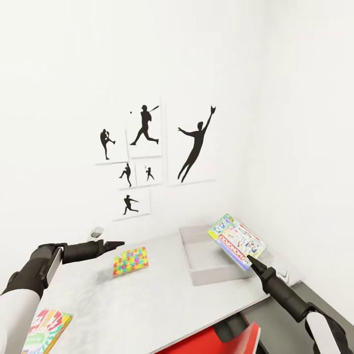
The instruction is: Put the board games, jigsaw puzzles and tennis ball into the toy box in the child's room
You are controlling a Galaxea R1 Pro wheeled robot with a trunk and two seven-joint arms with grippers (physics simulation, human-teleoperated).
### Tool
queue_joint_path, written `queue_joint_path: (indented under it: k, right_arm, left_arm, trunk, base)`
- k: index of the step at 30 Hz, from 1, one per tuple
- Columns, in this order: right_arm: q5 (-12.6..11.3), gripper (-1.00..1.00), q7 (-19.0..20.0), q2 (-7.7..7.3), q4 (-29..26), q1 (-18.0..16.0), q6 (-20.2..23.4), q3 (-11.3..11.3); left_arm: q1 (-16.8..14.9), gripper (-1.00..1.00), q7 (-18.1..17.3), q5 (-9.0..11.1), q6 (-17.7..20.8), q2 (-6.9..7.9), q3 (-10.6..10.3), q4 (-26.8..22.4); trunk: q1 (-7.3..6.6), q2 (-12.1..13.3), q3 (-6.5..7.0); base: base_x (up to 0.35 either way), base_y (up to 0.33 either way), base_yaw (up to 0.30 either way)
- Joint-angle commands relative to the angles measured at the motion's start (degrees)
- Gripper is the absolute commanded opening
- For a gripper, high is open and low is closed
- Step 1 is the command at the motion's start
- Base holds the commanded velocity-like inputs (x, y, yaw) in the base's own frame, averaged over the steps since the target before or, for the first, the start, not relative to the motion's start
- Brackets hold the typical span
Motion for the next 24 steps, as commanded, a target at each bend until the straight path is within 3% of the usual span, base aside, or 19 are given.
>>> queue_joint_path:
  k: [1,24]
  right_arm:
    - [-0.19,-1.0,0.06,0.01,0.01,-0.03,0.38,-0.11]
    - [-0.19,-1.0,0.08,-0.01,0.45,-0.03,0.37,-1.56]
  left_arm:
    - [-0.01,1.0,-0.22,-0.06,0.53,-0.03,0.1,0.01]
    - [-0.01,1.0,-0.13,-0.06,0.47,-0.28,0.09,0.01]
  trunk:
    - [0.04,-0.03,-0.02]
    - [0.04,-0.03,-0.02]
  base:
    - [0.188,0.099,0.0]
    - [0.09,0.022,0.0]
